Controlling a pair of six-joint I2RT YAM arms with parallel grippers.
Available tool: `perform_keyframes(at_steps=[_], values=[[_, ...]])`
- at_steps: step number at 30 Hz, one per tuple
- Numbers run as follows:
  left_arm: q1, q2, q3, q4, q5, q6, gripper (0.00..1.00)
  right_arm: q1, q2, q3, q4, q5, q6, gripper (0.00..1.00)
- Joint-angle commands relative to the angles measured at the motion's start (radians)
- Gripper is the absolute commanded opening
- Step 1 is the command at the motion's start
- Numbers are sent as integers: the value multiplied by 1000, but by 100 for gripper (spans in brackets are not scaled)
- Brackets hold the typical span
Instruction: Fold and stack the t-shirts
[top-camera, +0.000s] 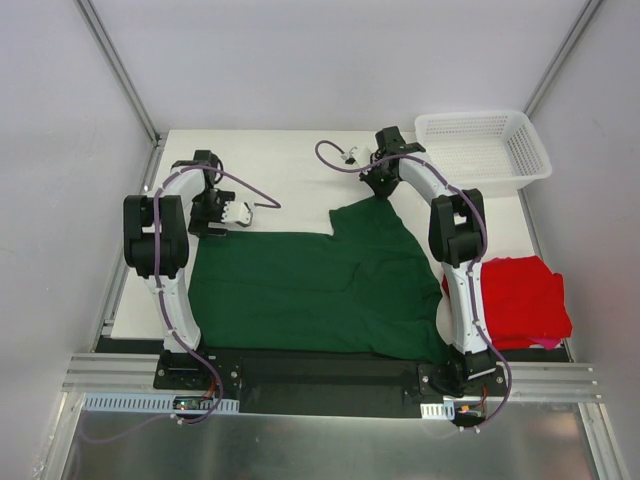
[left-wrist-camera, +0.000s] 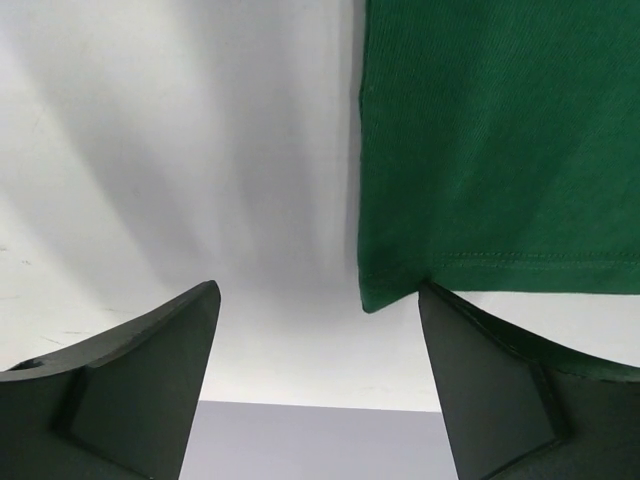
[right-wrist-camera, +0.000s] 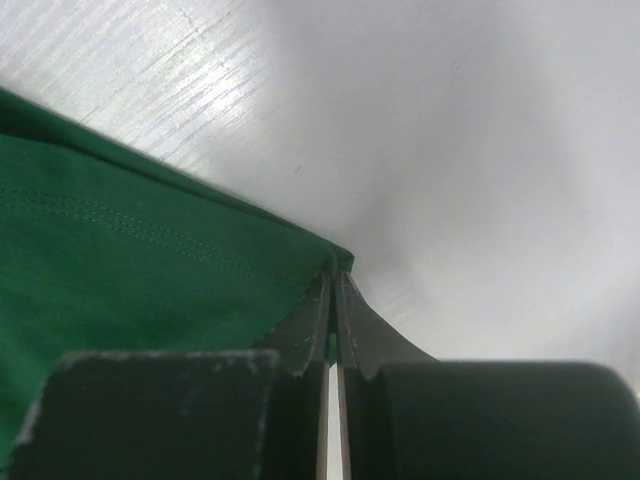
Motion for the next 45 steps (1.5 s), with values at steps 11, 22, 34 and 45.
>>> perform_keyframes(at_steps=[11,22,34,45], values=[[9,14,33,-37,23,43,74,2,-34,67,-49,2,8,1],[-1,13,38,-38,11,55,75,8,-29,68,-56,5,-3,1],[-4,-12,65,-55,14,55,79,6,-32,54,-54,5,2,1],[-49,2,90,-73,34,9,79,11,-35,48,-52,8,5,1]])
